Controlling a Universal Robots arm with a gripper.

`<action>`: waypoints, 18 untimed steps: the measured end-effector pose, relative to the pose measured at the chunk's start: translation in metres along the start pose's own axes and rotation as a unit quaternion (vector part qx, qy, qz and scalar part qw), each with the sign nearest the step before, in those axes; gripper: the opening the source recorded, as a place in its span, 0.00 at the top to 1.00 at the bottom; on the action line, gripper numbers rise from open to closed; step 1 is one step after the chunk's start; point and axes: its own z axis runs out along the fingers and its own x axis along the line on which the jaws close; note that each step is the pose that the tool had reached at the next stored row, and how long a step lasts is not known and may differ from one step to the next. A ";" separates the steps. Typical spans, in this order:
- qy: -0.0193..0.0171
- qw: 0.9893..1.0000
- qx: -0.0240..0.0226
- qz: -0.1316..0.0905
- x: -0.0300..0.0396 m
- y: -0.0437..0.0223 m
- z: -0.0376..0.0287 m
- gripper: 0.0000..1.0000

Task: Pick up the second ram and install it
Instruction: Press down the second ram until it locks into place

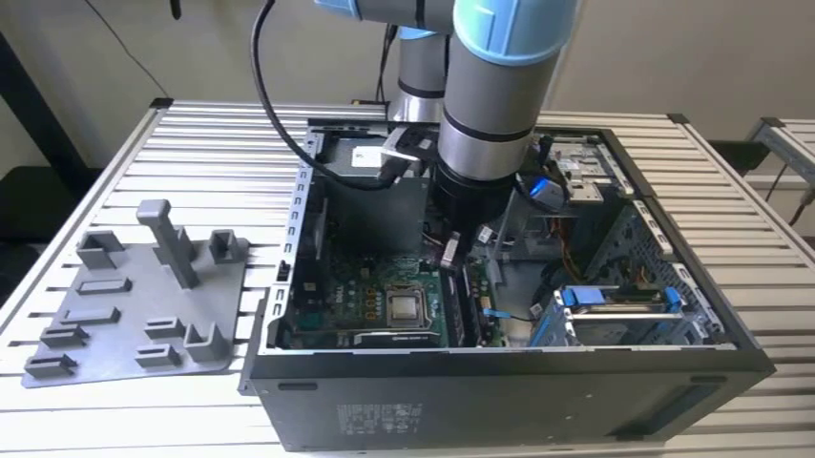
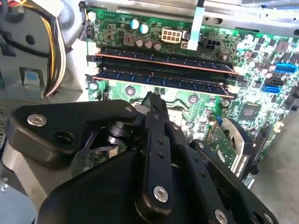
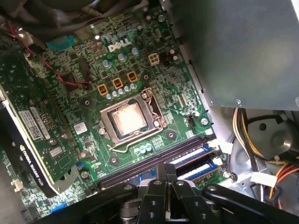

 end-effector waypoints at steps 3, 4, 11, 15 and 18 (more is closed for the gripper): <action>0.001 1.000 0.000 -0.017 0.0000 0.0000 0.0005 0.89; 0.002 1.000 0.000 -0.024 0.0000 0.0000 0.0007 0.89; -0.001 0.998 0.006 -0.065 0.0007 -0.0004 0.0024 0.89; -0.001 0.996 0.005 -0.086 0.0013 -0.0005 0.0035 0.89; -0.001 0.995 0.004 -0.105 0.0017 -0.0007 0.0043 0.89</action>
